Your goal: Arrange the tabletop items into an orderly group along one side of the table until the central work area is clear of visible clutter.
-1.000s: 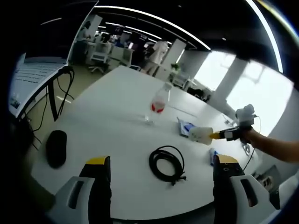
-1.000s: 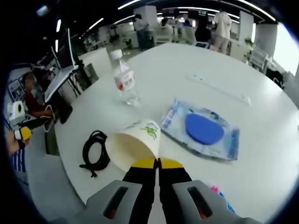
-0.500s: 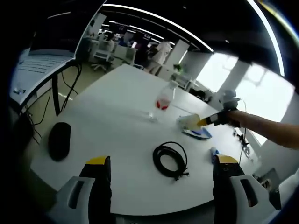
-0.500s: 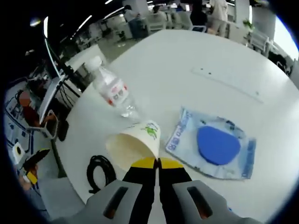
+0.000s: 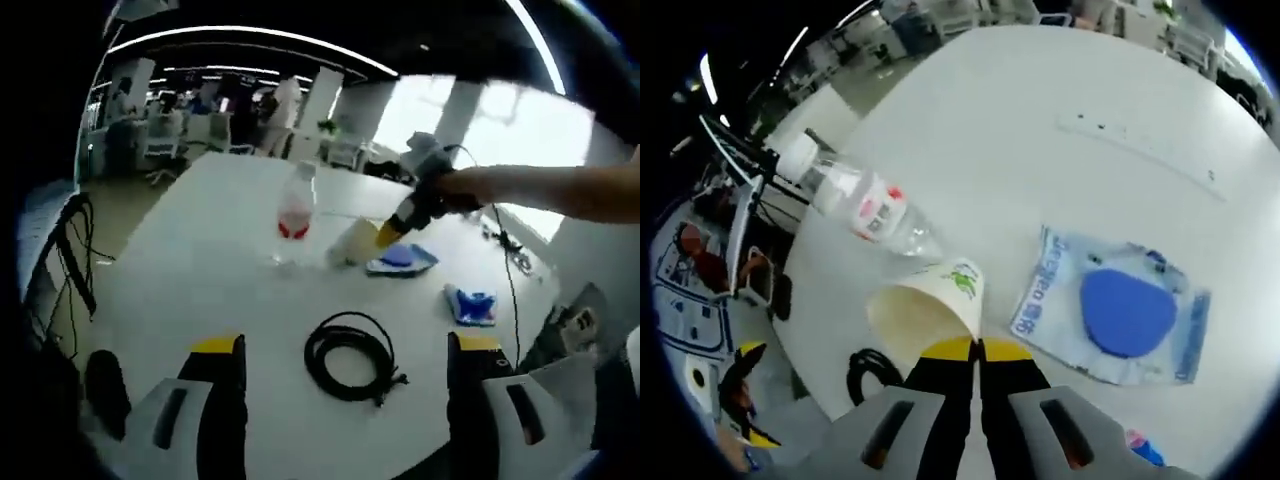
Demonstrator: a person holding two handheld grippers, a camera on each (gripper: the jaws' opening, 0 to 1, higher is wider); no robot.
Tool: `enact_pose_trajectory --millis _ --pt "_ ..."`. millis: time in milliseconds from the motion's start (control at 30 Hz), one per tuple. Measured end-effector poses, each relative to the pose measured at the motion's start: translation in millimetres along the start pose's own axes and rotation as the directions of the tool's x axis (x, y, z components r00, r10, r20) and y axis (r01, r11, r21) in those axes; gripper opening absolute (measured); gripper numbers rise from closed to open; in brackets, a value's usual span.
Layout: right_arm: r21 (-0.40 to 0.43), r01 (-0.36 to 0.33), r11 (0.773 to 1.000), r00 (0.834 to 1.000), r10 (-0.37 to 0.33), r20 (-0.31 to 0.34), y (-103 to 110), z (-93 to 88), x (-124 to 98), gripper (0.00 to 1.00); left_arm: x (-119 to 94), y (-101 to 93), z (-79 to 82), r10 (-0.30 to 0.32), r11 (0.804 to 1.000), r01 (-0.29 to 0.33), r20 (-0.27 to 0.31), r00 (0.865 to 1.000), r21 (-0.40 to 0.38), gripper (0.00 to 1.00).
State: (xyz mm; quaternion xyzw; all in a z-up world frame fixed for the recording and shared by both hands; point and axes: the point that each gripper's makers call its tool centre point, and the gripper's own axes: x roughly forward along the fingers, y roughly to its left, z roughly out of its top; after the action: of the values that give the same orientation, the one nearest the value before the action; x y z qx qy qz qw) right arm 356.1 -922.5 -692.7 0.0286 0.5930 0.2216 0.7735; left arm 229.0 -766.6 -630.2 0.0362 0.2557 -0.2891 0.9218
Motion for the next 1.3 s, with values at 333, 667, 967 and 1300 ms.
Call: enact_pose_trajectory --millis 333,667,967,1300 --pt "0.012 -0.024 1.0 0.998 0.025 -0.054 8 -8.0 0 0.0 118 -52.3 44.9 -0.15 0.709 0.199 -0.13 0.98 0.677 0.41" --pt "-0.026 -0.064 0.998 0.995 0.062 -0.083 9 -1.5 -3 0.0 149 -58.7 10.1 -0.082 0.442 0.34 -0.34 0.937 0.83 0.17" --pt "-0.135 -0.079 0.988 0.996 0.073 -0.05 17 2.0 -10 0.0 154 -50.1 17.4 -0.041 0.381 0.312 -0.321 0.946 0.87 0.01" --pt "-0.5 -0.138 0.855 0.984 0.175 0.027 29 0.4 -24 0.03 149 -61.6 26.4 -0.184 0.524 0.34 -0.287 0.94 0.78 0.0"
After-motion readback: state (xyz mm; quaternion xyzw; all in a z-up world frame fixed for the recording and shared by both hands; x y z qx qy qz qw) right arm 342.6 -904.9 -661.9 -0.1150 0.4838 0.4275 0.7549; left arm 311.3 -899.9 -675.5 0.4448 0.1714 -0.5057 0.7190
